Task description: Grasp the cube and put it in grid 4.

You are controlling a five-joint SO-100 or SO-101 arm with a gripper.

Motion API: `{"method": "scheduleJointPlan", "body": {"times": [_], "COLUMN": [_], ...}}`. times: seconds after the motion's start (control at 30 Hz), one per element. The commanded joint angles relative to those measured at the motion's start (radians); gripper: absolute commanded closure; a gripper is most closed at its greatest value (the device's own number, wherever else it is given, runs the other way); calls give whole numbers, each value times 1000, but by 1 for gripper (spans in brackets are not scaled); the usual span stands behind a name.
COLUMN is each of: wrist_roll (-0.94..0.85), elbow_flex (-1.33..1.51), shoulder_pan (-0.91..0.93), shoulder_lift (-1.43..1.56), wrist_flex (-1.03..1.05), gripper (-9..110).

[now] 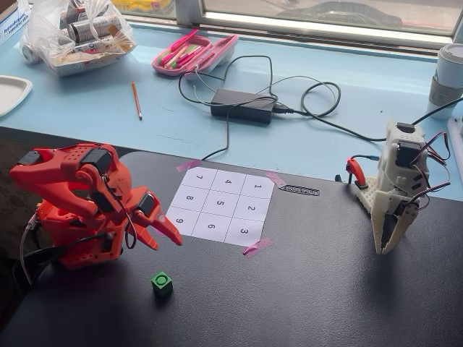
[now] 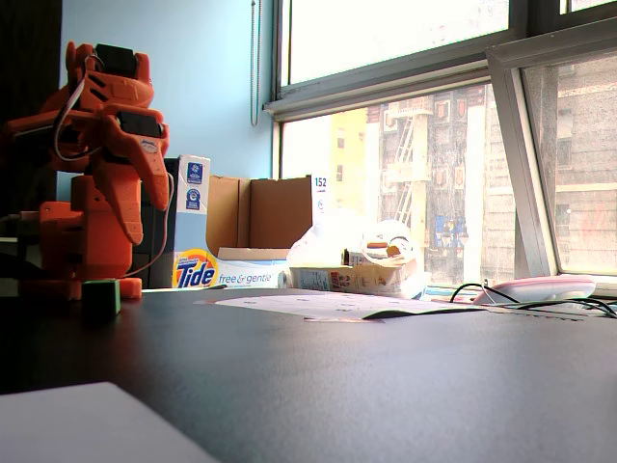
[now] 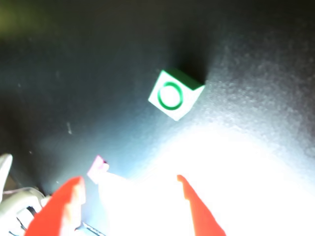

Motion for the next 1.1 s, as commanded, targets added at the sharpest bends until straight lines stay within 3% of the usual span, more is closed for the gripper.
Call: {"method": "scheduleJointPlan", "body": {"times": [0.0,0.5,1.07], "wrist_roll": [17,35,37], "elbow_flex": [-103,-120,-23], "shoulder_pan": [64,245,253], "shoulder_lift": [-123,-367,-465], "wrist_flex": [-21,-176,-287], "gripper": [71,68,67]}}
